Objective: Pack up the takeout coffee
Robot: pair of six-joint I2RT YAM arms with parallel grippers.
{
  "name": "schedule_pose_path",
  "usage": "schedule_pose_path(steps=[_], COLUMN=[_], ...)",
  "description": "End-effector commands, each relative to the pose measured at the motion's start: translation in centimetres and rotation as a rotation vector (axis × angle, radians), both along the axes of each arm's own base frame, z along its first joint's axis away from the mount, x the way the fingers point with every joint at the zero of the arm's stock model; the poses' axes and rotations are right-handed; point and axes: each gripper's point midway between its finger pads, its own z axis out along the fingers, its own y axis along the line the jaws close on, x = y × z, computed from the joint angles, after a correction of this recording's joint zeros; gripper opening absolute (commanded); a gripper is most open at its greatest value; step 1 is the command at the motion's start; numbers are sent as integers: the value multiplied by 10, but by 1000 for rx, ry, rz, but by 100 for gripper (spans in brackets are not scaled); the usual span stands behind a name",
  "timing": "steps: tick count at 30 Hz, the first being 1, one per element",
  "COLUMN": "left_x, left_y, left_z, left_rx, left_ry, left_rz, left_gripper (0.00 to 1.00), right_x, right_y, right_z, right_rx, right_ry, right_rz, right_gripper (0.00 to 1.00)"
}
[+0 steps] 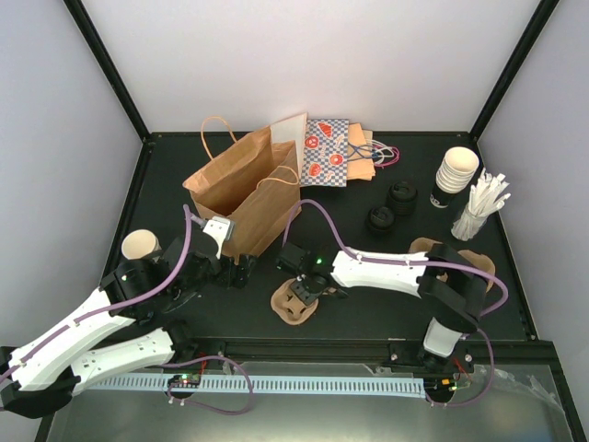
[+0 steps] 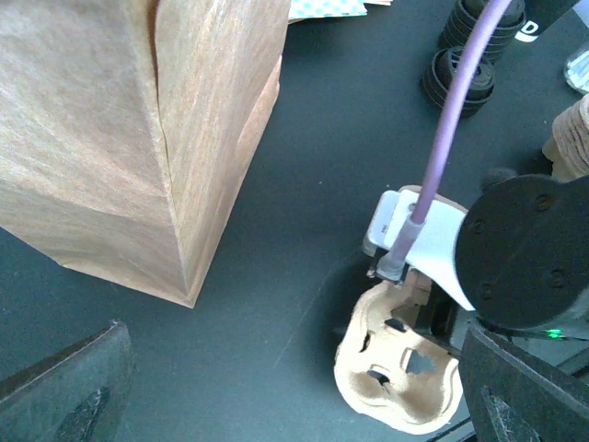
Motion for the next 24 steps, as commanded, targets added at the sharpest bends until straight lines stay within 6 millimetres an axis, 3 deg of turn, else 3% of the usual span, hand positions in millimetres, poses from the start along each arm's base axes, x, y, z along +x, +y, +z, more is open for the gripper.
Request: schedule_pose_path(steps=[1,15,24], left_x=[-1,0,9], left_y=[1,14,33], left_z=[14,37,77], left_rx=[-35,-11,-10], left_ry=[-11,-52,-111], left_rz=[8,30,74], left_gripper=[99,99,99], right_x=[7,40,56], right_y=[2,-34,-63], right_z=[35,119,159], right_rx=[49,146,248], right_ry=[-69,-263,-313], right_rz=[-1,-99,-163], right_gripper=[46,45,44])
